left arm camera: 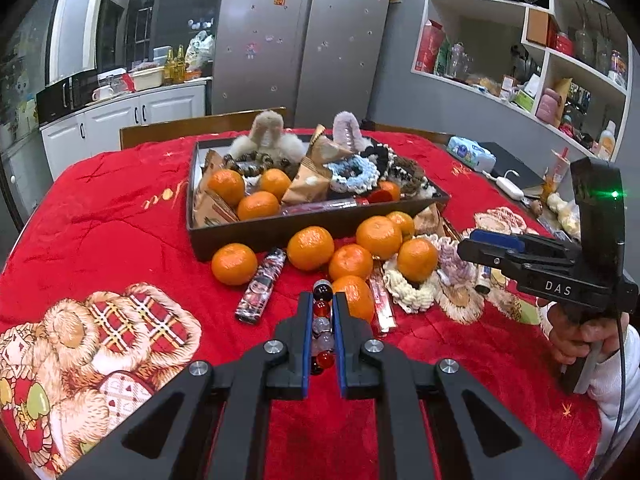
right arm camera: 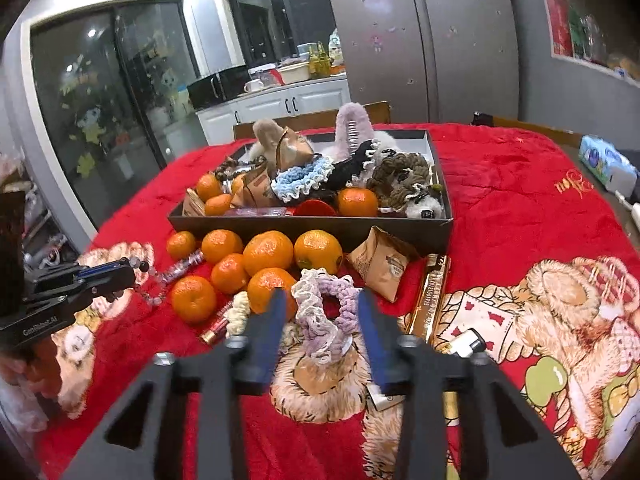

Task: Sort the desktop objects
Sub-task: 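Lift the scrunchie with the right gripper while the left lifts the bead bracelet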

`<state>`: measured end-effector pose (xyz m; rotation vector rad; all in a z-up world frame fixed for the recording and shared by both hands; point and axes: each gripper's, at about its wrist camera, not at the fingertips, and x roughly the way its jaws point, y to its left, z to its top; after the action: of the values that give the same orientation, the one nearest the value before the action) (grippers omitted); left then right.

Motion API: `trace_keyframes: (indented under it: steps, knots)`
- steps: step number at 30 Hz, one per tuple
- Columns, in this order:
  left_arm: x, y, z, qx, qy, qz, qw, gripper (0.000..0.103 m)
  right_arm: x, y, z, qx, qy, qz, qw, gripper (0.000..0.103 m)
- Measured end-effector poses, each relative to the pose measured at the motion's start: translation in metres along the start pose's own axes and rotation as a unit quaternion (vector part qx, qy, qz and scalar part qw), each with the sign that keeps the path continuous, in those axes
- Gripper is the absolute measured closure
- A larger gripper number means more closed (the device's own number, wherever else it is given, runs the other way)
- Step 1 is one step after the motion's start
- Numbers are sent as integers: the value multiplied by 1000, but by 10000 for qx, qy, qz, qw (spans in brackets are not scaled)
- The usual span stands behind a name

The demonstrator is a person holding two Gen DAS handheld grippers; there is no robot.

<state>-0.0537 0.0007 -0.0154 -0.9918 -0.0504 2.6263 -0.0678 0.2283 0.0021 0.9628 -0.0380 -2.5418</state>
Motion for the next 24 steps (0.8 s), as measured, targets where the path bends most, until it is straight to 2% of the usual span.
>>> trace_keyframes:
  steps: [6, 8, 13, 24]
  knots:
    - [8, 0, -3, -45, 141, -25, 9999, 93, 12, 1, -5, -40, 321, 18, 9995, 63]
    - [10, 1, -4, -66, 179, -14, 9998, 93, 18, 1, -7, -62, 428, 35, 9991, 72]
    - [13, 4, -5, -124, 220, 3, 9997, 93, 27, 1, -13, -153, 574, -318, 9977, 90]
    - [14, 7, -5, -123, 196, 231, 9995, 93, 17, -5, -10, 64, 332, -47, 9994, 94]
